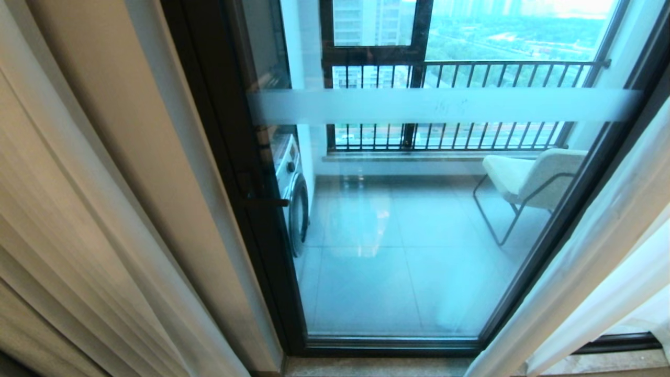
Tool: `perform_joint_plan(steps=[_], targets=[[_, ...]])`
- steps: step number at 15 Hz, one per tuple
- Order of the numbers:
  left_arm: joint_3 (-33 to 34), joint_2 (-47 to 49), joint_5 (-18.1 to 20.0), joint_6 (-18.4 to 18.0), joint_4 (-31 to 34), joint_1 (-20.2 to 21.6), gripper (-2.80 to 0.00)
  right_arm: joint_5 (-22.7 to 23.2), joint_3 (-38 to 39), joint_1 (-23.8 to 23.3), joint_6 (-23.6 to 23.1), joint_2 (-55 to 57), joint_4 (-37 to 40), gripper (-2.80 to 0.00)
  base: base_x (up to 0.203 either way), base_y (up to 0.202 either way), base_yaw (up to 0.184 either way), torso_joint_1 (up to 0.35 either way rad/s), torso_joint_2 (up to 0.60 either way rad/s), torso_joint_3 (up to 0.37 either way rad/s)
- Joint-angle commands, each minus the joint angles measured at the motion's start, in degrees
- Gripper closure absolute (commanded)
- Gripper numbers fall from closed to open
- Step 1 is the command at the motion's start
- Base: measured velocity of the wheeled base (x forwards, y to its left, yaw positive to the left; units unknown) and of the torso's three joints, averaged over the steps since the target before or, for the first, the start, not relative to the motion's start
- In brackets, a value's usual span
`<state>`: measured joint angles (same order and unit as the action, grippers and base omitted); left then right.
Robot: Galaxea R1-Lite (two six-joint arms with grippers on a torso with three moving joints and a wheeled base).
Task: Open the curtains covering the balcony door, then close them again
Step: Pull the inner curtains open on both sides
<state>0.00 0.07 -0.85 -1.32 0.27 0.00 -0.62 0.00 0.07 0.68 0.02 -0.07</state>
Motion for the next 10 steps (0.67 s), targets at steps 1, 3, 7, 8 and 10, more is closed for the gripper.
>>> perform_joint_plan(steps=[1, 3, 7, 8, 10], targets=[[0.00, -0.07, -0.03, 0.00, 0.00, 0.00, 0.00, 0.01, 0.00, 0.01, 0.02, -0.02, -0.01, 0.00, 0.000, 0.000, 0.000, 0.000, 0.00, 0.000], [0.00, -0.07, -0.03, 0.09, 0.00, -0.08, 0.00, 0.01, 0.00, 0.01, 0.02, -0.02, -0.01, 0.00, 0.000, 0.000, 0.000, 0.000, 0.00, 0.000], [0.00, -0.07, -0.11, 0.17, 0.00, 0.00, 0.00, 0.01, 0.00, 0.01, 0.02, -0.02, -0.01, 0.00, 0.000, 0.000, 0.000, 0.000, 0.00, 0.000], [0.00, -0.07, -0.11, 0.26, 0.00, 0.00, 0.00, 0.01, 0.00, 0.01, 0.02, -0.02, -0.01, 0.00, 0.000, 0.000, 0.000, 0.000, 0.00, 0.000], [0.00, -0.05, -0.11, 0.26, 0.00, 0.00, 0.00, 0.01, 0.00, 0.01, 0.02, -0.02, -0.01, 0.00, 0.000, 0.000, 0.000, 0.000, 0.00, 0.000]])
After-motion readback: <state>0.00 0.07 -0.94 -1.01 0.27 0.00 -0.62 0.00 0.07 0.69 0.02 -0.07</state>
